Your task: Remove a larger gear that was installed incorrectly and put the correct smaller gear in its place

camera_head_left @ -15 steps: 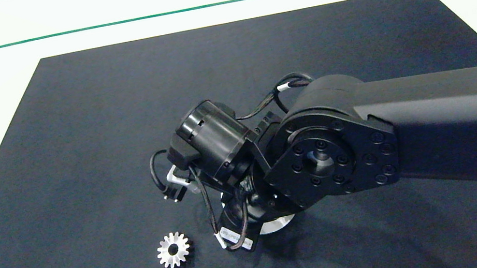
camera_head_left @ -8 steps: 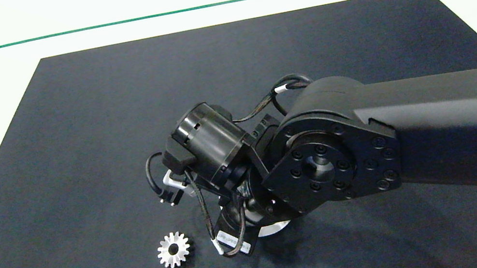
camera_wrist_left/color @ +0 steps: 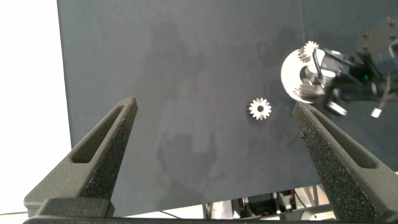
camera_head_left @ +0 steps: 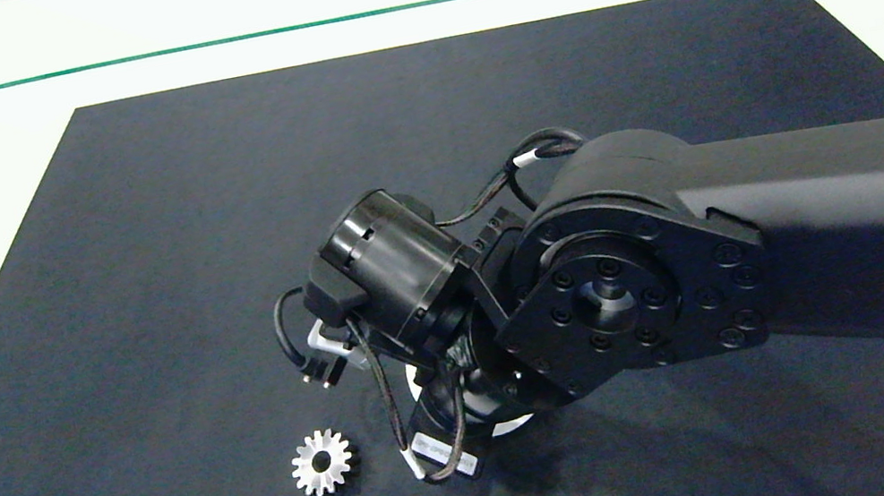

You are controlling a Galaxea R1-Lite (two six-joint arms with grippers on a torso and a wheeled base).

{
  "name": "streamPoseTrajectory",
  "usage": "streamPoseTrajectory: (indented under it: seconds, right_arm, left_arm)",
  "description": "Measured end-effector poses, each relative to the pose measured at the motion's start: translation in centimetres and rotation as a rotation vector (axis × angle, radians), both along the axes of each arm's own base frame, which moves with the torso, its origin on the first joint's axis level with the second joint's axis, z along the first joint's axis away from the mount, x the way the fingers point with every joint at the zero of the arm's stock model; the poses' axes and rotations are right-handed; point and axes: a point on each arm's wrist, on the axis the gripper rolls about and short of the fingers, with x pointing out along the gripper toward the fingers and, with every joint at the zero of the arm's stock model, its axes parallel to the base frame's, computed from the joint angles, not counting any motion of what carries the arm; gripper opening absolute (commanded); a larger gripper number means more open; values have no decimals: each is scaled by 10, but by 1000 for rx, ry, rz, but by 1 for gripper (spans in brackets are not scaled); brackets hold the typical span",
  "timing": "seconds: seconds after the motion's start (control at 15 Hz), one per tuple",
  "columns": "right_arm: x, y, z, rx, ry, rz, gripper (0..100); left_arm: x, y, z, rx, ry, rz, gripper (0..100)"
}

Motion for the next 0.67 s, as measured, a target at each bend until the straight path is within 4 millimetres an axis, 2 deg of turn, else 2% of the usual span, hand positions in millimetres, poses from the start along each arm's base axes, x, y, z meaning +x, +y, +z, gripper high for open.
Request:
streamPoseTrajectory:
  seconds: [0.13,0.67]
  right_arm:
    - [-2,-9,-3,-100,31,34,19]
    - [-2,-23,-6,-228,83,68,19]
  left_arm:
    - [0,0,0,0,1,0,100]
    - [0,0,0,0,1,-1,100]
